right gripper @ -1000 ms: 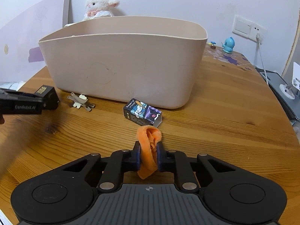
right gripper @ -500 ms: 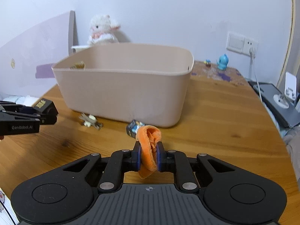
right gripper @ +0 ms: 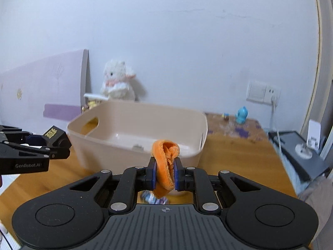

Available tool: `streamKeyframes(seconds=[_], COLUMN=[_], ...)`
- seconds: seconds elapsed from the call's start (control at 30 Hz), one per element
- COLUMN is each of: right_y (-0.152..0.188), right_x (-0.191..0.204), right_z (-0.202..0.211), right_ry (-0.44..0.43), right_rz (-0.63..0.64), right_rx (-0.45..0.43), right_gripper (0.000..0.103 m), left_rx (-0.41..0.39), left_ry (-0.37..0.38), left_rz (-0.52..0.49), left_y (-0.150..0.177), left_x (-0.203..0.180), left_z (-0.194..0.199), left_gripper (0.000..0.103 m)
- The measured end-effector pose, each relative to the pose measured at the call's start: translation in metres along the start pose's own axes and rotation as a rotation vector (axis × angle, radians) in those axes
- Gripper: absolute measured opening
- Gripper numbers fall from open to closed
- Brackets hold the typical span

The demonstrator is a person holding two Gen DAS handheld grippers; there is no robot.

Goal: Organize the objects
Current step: 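Lower the black box and orange cloth into the basket and open both tools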

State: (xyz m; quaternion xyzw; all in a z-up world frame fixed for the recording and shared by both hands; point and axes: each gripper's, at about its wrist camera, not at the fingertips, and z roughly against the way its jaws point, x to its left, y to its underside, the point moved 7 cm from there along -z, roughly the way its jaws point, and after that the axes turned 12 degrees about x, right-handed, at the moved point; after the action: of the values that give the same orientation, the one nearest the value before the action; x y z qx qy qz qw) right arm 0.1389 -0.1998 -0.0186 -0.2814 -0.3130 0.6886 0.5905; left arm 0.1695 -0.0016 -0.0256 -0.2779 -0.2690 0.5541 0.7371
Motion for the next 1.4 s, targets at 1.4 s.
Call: streamKeyframes(seconds=[1.4], right_y=[-0.050], right_x=[-0.024], right_z=[-0.145], right_ry=[-0.007], right_rz=[-0.024], right_rx=[0.223], right_gripper=[0.034], left_rx=[0.214], left_ry=[-0.091], left_rz=[0.020], left_y=[-0.075], left_x=[-0.011], left_z=[-0.135], left_gripper=[0.047])
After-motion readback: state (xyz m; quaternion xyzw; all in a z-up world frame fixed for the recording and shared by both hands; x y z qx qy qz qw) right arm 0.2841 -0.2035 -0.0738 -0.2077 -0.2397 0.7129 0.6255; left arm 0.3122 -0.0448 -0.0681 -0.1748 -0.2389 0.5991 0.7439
